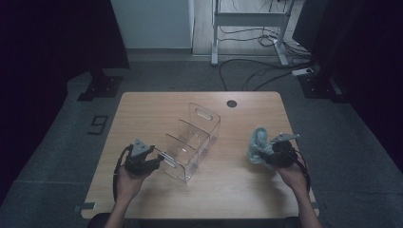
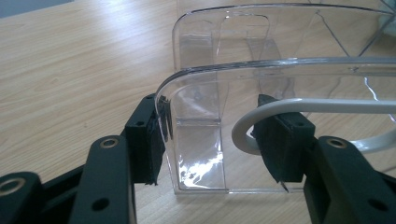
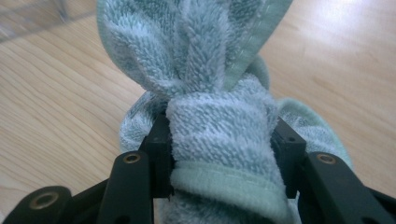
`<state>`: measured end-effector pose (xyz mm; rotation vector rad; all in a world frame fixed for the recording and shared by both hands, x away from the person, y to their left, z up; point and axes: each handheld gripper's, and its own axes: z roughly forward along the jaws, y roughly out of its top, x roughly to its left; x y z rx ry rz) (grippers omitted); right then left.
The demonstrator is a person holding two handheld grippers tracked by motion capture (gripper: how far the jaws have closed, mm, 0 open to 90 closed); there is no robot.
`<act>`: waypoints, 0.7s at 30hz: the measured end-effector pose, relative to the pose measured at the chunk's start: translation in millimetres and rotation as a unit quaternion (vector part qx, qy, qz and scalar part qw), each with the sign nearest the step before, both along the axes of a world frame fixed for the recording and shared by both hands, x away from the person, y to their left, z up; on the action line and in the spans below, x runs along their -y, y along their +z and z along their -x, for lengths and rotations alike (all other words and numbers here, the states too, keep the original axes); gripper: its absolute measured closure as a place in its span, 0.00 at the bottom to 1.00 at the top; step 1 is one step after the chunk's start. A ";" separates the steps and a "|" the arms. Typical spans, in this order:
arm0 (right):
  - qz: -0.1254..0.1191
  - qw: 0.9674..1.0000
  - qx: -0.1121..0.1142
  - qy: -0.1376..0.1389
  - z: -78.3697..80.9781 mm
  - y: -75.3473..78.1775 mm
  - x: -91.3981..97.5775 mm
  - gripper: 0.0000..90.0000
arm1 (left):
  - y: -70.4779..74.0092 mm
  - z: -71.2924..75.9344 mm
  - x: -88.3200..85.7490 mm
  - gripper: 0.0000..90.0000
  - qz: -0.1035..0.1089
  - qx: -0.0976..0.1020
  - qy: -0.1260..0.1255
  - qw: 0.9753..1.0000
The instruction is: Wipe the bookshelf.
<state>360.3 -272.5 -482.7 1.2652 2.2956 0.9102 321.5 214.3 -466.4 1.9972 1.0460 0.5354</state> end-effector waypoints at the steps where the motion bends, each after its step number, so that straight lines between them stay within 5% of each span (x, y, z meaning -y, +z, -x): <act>1: 0.000 1.000 0.002 0.002 0.4 1.1 -1.5 0.58 | 0.1 0.2 0.4 0.51 0.000 0.000 -0.003 1.000; 11: -0.009 1.000 0.021 0.016 3.7 8.5 -12.4 0.57 | -0.2 2.9 12.3 0.51 0.004 -0.001 -0.048 0.999; 21: -0.025 0.999 0.044 0.017 5.7 14.6 -13.5 0.56 | -0.3 6.5 23.9 0.51 0.004 -0.003 -0.103 0.995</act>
